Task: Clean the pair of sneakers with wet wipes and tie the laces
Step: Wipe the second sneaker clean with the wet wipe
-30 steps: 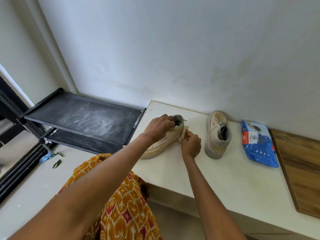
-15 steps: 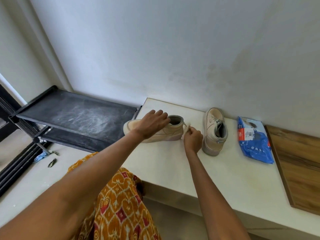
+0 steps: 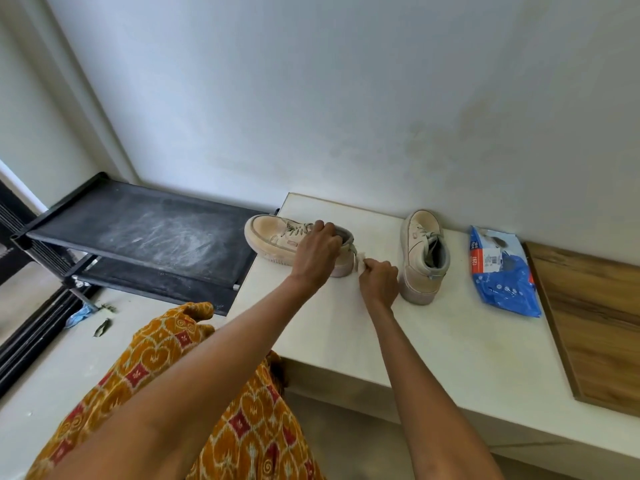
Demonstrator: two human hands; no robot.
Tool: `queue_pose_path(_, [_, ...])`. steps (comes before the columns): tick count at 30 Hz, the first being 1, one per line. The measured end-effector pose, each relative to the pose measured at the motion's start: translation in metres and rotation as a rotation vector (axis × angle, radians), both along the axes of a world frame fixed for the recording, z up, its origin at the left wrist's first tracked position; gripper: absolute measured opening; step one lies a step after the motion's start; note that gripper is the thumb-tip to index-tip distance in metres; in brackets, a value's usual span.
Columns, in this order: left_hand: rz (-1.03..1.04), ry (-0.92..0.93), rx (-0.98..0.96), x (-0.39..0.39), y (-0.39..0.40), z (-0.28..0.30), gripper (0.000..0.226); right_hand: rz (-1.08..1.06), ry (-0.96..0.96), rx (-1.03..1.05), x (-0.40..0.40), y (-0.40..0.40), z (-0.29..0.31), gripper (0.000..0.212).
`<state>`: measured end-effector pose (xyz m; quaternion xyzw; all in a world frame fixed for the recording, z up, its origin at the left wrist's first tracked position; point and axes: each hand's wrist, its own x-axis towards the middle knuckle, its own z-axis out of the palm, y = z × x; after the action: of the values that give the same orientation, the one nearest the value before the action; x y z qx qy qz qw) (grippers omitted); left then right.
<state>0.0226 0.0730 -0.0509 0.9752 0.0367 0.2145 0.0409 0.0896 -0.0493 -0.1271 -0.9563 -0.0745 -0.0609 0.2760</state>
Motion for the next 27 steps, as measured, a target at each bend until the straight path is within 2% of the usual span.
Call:
queue_pose_path(3, [-0.055,-0.07,-0.05,-0.008,-0.005,0.003,0.02,0.002,0.019,0.11,0.0,0.003,0.008,0.029])
queue_pose_path(7, [-0.057,-0.084,-0.154,-0.017,-0.005,-0.006,0.004,-0.046,0.116,0.265,-0.027,0.006,0.0,0.03])
queue_pose_path(10, [0.0,0.008,-0.268,-0.025,-0.008,-0.009,0.009,-0.026,0.174,0.273,-0.06,-0.008,-0.005,0.031])
queue_pose_path(13, [-0.031,0.049,-0.344,-0.037,-0.01,-0.005,0.011,-0.018,0.202,0.297,-0.083,-0.023,-0.004,0.027])
queue_pose_path(18, [-0.148,0.177,-0.423,-0.067,-0.016,0.006,0.014,-0.171,0.295,0.639,-0.102,-0.057,0.008,0.025])
queue_pose_path(20, [-0.191,0.227,-0.419,-0.078,-0.02,0.01,0.014,-0.173,0.319,0.705,-0.112,-0.069,0.016,0.028])
queue_pose_path(27, [-0.231,0.347,-0.376,-0.106,-0.034,0.022,0.023,-0.065,0.458,0.506,-0.124,-0.065,0.028,0.027])
